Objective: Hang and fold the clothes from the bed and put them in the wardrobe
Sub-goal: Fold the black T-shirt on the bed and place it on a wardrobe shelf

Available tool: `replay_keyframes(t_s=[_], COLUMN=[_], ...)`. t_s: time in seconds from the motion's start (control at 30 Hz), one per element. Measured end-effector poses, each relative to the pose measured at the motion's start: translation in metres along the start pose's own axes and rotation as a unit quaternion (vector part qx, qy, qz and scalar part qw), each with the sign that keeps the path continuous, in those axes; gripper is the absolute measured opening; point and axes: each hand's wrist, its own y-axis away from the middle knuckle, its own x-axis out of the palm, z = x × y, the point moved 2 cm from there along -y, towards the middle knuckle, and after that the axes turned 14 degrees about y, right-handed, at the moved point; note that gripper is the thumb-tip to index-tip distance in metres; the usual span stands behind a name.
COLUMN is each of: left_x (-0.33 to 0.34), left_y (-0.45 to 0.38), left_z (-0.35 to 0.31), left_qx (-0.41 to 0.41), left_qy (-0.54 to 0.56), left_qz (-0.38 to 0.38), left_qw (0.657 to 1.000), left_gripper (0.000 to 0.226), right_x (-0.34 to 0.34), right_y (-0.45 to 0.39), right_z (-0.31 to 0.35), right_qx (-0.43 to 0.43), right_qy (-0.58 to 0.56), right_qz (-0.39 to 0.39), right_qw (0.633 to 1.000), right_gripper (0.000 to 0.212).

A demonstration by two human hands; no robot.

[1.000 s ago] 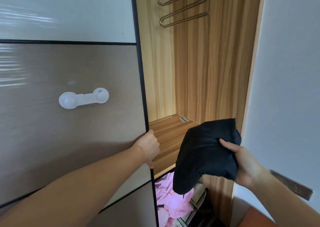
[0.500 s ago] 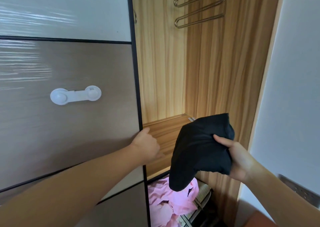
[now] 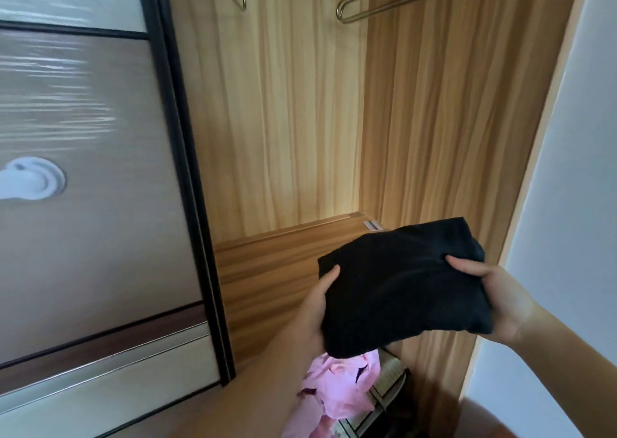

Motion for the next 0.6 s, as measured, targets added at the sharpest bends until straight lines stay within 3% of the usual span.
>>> replay_keyframes(t_s=[0.17, 0.37, 0.6], left_x=[0.003, -0.015, -0.06], left_y=[-0.067, -0.119, -0.17], left_z=[-0.002, -0.013, -0.045], left_qx=[0.011, 0.073, 0.092], left_qy=[-0.044, -0.079, -0.057], left_qz=[-0.107, -0.198, -0.281], left_qw=[0.993, 0.974, 0.954], left_gripper=[0.057, 0.038, 0.042], right_x=[-0.054, -0.056, -0.033], right_y=[-0.075, -0.159, -0.279], right_z=[-0.014, -0.027, -0.045], right_qx=[0.061, 0.129, 0.126], right_qy=[0.063, 0.18, 0.269], right_qz=[-0.022, -0.016, -0.038], right_qw=[0.996, 0.975, 0.954], right_gripper=[0.056, 0.026, 0.043])
